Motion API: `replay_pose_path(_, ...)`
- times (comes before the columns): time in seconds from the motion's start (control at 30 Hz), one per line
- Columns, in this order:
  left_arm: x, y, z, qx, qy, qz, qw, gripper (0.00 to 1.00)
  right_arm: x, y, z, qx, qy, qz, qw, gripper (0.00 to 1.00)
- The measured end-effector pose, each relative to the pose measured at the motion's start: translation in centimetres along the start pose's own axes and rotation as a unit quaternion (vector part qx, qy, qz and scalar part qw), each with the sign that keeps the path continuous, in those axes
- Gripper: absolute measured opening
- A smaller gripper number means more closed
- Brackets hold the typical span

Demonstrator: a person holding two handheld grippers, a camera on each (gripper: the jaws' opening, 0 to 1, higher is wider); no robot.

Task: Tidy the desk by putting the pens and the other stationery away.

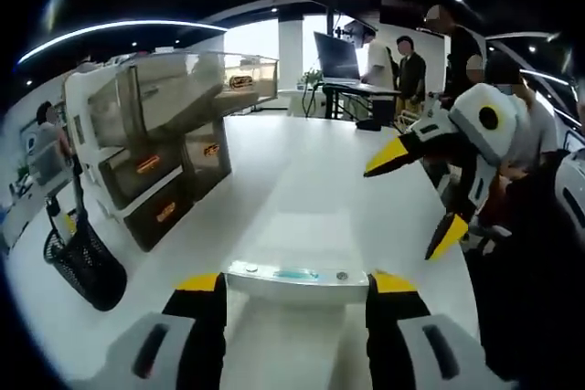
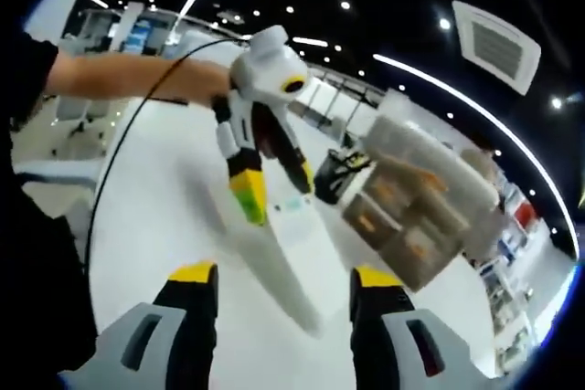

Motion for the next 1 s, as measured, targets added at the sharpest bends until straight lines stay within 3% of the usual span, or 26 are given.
replay_pose_path(0.1, -0.1, 0.1, -0.5, 0.000, 0.003, -0.001, 1.0000, 0.60, -0.6, -1.1, 0.3, -0.026, 0.016, -0.008, 0.9995, 0.54)
replay_pose_path(0.23, -0.1, 0.2, -0.9, 0.000, 0.007, -0.003, 1.0000, 0.60, -0.8, -2.1, 0.0, -0.032, 0.018, -0.006, 0.9993, 0.54)
replay_pose_path(0.43, -0.2, 0.4, -1.6, 0.000, 0.008, -0.007, 0.9999, 0.60, -0.8, -3.8, 0.2, -0.080, 0.078, 0.003, 0.9938, 0.53)
replay_pose_path(0.63, 0.3, 0.0, -0.2, 0.003, 0.008, -0.006, 0.9999, 0.60, -0.7, -4.5, 1.2, -0.135, 0.129, 0.017, 0.9824, 0.54)
replay_pose_path(1.0, 0.4, -0.1, 0.2, 0.002, 0.021, -0.005, 0.9998, 0.61, -1.7, -5.8, 1.5, -0.165, 0.168, 0.013, 0.9717, 0.55)
Point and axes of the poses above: the point that each gripper's makers call its tool centre point, and the gripper's own axes: y roughly backward along the fingers, z roughly to its right, x roughly out of its top, the point moved 2 cm from there along y, roughly backward along the fingers, and after that the axes turned 15 degrees about -y, right-handed, at the moved point
